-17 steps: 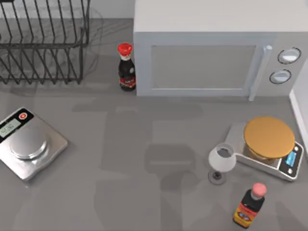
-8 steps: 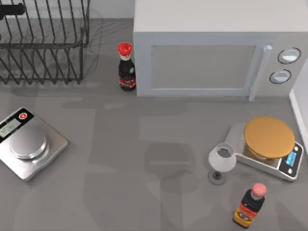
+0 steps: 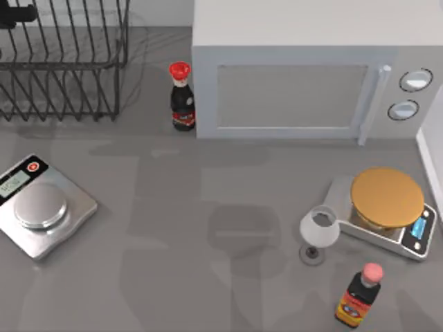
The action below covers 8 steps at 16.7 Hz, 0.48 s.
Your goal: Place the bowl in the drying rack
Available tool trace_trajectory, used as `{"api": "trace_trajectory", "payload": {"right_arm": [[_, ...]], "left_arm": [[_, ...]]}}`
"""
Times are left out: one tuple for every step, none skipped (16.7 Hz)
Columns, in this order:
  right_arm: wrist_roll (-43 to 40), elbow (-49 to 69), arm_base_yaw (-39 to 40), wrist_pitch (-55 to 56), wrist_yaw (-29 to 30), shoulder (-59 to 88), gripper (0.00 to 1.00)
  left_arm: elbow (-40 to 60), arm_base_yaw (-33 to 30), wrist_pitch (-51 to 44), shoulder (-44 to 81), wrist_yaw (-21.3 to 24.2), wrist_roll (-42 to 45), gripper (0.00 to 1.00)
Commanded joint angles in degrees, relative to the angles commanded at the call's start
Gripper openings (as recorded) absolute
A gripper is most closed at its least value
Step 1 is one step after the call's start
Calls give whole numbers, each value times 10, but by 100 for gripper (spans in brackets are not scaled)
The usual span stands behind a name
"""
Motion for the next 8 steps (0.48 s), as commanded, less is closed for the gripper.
{"api": "trace_trajectory", "payload": {"right_arm": [[0,0,0,0,0,0,100],[0,0,0,0,0,0,100],[0,0,0,0,0,0,100],[0,0,0,0,0,0,100],[0,0,0,0,0,0,100],[0,0,0,0,0,0,100],[0,0,0,0,0,0,100],[0,0,0,0,0,0,100]], "left_arm": [[0,0,0,0,0,0,75],[0,0,0,0,0,0,83],[0,0,0,0,0,0,90],[0,0,0,0,0,0,98],[0,0,0,0,0,0,100],[0,0,0,0,0,0,100],[0,0,0,0,0,0,100],[0,0,0,0,0,0,100]]}}
